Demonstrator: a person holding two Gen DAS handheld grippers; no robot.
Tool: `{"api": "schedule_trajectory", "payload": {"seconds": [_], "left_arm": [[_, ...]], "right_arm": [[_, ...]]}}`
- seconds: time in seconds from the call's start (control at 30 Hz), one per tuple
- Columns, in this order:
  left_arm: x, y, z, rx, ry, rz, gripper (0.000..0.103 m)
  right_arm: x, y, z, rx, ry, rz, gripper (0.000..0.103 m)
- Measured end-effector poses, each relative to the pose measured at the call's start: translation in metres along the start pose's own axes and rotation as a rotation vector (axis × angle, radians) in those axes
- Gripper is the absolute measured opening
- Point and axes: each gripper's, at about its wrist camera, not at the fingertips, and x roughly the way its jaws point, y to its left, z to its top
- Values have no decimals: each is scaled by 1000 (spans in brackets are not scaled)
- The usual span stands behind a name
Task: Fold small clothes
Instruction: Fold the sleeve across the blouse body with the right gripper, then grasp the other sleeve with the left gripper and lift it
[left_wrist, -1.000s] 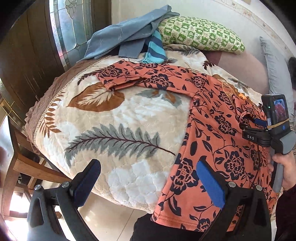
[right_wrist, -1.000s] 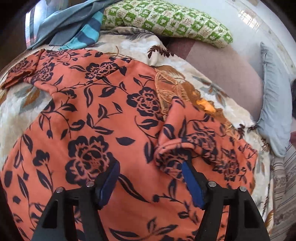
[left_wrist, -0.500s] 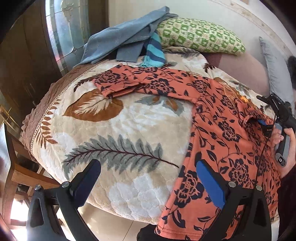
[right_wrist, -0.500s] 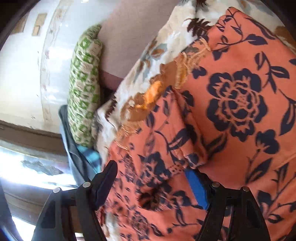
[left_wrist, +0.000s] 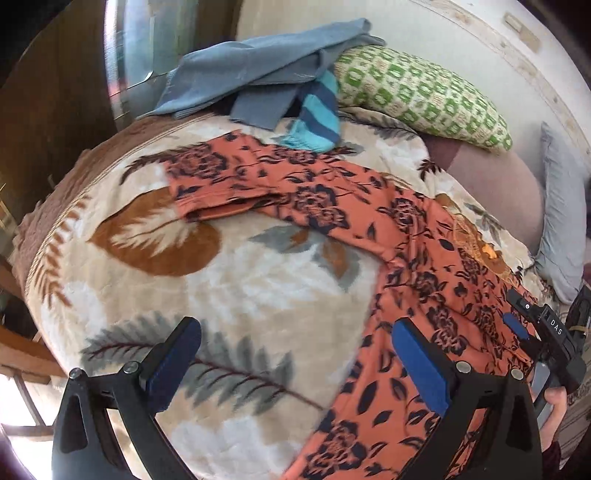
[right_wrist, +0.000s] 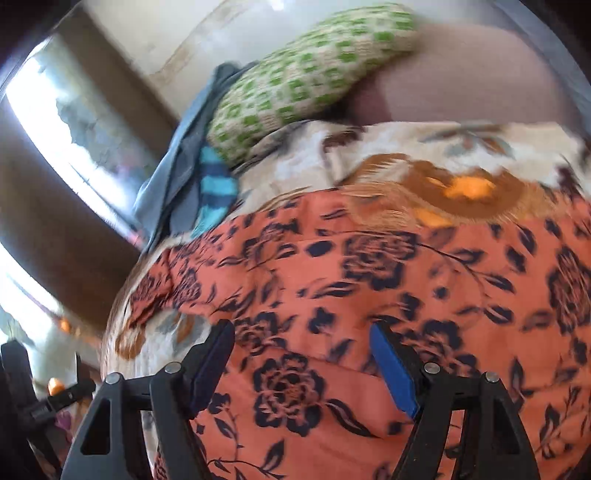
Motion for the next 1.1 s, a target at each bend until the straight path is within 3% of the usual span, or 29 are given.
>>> {"api": "schedule_trajectory", "payload": {"seconds": [0.07,0.17,0.23,0.3,0.4,0.47,0.57,0.73,0.93,1.1], "left_arm": [[21,-39,12,65,8,-18,103],[62,-96,27,129,36,-39,103],[93,-128,33,159,71,-37,103],[126,-151,34,190,113,7,103],[168,-157,28,204,174,150,103],[165,-157,29,200,146,140,103],[145,-145,33,186,176,61,103],[86,-68,40,43,87,22,103],[50,61,41,-254,47,84,103],[52,135,44,-463,63,75,103]], "right_arm": [[-22,-32,0,121,-63,-35,76],[-46,-68,16,173,-88,-182,66],[-51,-85,23,170,-55,-254,64],[-38,-100,22,158,35,-329,63],[-26,-94,15,2,63,-405,61],[-15,-79,11,-115,74,-493,62],[-15,-71,15,-96,78,-543,62],[-27,-18,-1,-103,-11,-380,62],[-30,69,-76,-31,18,13,62],[-21,121,-139,-140,31,116,62]]}}
